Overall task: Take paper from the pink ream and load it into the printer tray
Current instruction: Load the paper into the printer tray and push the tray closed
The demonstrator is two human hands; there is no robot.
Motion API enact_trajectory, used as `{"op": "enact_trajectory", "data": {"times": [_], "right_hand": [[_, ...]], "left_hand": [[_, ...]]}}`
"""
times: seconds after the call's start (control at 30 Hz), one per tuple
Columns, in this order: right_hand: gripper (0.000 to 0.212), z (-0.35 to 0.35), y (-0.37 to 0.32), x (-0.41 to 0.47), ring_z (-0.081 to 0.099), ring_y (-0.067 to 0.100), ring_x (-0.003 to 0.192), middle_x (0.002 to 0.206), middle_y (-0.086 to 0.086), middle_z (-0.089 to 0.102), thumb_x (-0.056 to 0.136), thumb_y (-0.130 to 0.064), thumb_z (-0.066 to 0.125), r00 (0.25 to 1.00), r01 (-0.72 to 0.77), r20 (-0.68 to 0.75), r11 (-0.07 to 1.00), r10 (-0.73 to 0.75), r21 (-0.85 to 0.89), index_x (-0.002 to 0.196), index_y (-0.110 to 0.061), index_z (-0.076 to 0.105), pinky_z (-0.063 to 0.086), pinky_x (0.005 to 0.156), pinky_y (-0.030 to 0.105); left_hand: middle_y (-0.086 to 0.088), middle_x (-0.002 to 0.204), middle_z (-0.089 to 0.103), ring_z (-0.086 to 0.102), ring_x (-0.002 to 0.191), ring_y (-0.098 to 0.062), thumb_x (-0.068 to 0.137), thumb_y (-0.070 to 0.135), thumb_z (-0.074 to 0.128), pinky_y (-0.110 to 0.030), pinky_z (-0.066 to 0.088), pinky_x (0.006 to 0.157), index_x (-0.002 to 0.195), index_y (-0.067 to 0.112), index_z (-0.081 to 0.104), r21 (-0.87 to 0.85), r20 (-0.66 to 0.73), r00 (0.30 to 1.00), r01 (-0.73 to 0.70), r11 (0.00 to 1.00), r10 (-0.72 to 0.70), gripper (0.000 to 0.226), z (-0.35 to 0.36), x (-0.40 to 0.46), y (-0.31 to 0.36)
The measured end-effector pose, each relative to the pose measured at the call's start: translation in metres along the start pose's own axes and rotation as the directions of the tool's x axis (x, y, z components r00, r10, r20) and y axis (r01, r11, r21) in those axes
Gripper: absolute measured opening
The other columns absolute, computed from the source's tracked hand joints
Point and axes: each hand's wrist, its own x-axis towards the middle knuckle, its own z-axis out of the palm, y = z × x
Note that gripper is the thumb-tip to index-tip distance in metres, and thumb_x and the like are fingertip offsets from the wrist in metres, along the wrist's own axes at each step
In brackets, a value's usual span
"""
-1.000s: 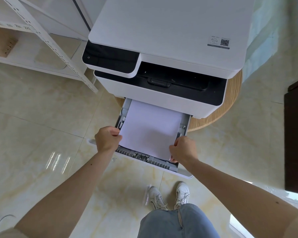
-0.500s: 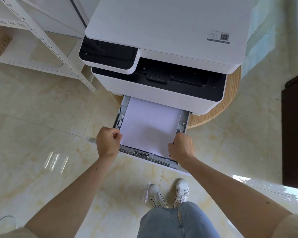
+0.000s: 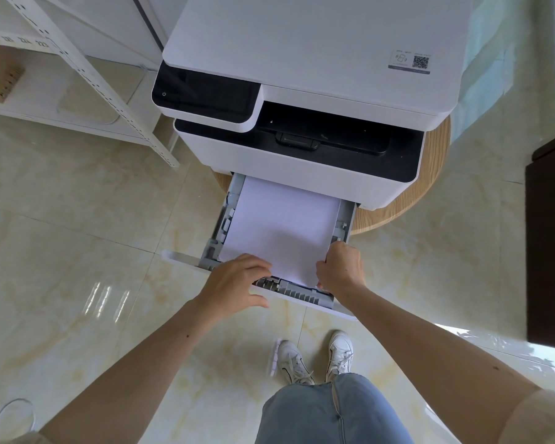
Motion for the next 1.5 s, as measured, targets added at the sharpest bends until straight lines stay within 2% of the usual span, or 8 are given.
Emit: {"op": "enact_trajectory", "data": {"times": [0.2,0.33,0.5,0.67,0.87,1.07,1.3,1.5], "right_hand": [[0.01,-0.003,-0.001,-0.003,0.069,0.036,0.067,0.073,0.018,0.067,0.077,0.004,0.051,1.0,0.003,0.0,1.0,-0.003,0.006,0.069,0.0,0.056,0.061,0.063,0.046],[0.025,-0.004,-0.003,-0.005,0.068,0.036,0.067,0.073,0.019,0.064,0.078,0.007,0.05,1.0,0.02,-0.003,1.0,-0.02,-0.02,0.059,-0.008,0.043,0.06,0.06,0.045],[0.012,-0.013,-0.003,-0.008,0.053,0.031,0.07,0.071,0.009,0.051,0.081,0.002,0.056,0.998,0.053,-0.019,0.99,-0.056,-0.129,0.076,-0.004,0.047,0.036,0.05,0.029],[0.03,-0.018,0.0,-0.009,0.064,0.035,0.087,0.094,0.016,0.065,0.085,-0.016,0.069,0.997,0.071,0.009,0.976,-0.071,-0.208,0.106,-0.002,0.055,0.044,0.061,0.033],[0.025,-0.013,0.006,-0.008,0.065,0.036,0.087,0.095,0.015,0.067,0.084,-0.02,0.07,0.999,0.047,0.003,0.978,-0.048,-0.201,0.099,-0.004,0.057,0.051,0.066,0.036],[0.024,-0.014,0.006,-0.008,0.065,0.034,0.085,0.093,0.014,0.066,0.083,-0.019,0.071,0.999,0.051,-0.001,0.98,-0.052,-0.19,0.098,-0.004,0.057,0.051,0.065,0.036],[0.025,-0.014,0.006,-0.007,0.065,0.034,0.084,0.093,0.015,0.066,0.084,-0.019,0.071,0.999,0.049,-0.003,0.98,-0.051,-0.194,0.098,-0.004,0.057,0.048,0.063,0.034],[0.027,-0.013,0.006,-0.008,0.065,0.034,0.085,0.093,0.014,0.066,0.084,-0.02,0.071,0.999,0.04,-0.005,0.98,-0.042,-0.194,0.1,-0.004,0.058,0.047,0.063,0.033]], "left_hand": [[0.01,0.111,0.073,0.069,0.101,-0.008,0.061,0.031,0.088,-0.028,0.061,0.062,0.098,0.019,0.072,0.042,-0.029,0.999,-0.025,0.999,0.026,0.042,0.004,-0.003,-0.001],[0.011,0.109,0.074,0.071,0.098,-0.006,0.059,0.03,0.089,-0.023,0.058,0.056,0.102,0.019,0.072,0.046,-0.045,0.999,0.001,0.999,0.001,0.047,0.006,-0.005,0.002],[0.012,0.115,0.072,0.07,0.101,-0.007,0.063,0.03,0.086,-0.025,0.058,0.06,0.095,0.021,0.072,0.038,-0.033,0.999,0.034,0.999,-0.032,0.036,0.007,-0.005,0.004],[0.014,0.108,0.072,0.069,0.084,-0.004,0.058,0.03,0.089,-0.014,0.046,0.053,0.086,0.024,0.071,0.053,-0.042,0.998,0.043,0.998,-0.04,0.035,0.001,-0.005,0.01],[0.007,0.107,0.063,0.059,0.091,-0.006,0.07,0.03,0.082,-0.019,0.042,0.058,0.098,0.022,0.07,0.016,-0.017,0.997,0.069,0.997,-0.069,0.031,0.0,-0.007,0.008],[-0.001,0.104,0.063,0.063,0.093,-0.021,0.066,0.043,0.082,-0.032,0.053,0.076,0.102,0.02,0.068,0.181,-0.021,0.994,0.109,0.977,-0.107,0.045,0.001,-0.012,0.004],[-0.003,0.099,0.061,0.063,0.087,-0.021,0.064,0.048,0.081,-0.022,0.042,0.052,0.098,0.021,0.065,0.305,0.043,0.997,0.055,0.951,-0.071,0.046,-0.007,-0.007,0.003],[-0.003,0.119,0.049,0.048,0.111,-0.025,0.076,0.054,0.069,-0.027,0.046,0.064,0.113,0.024,0.057,0.243,0.112,0.985,0.101,0.965,-0.131,0.049,-0.01,-0.002,0.0]]}}
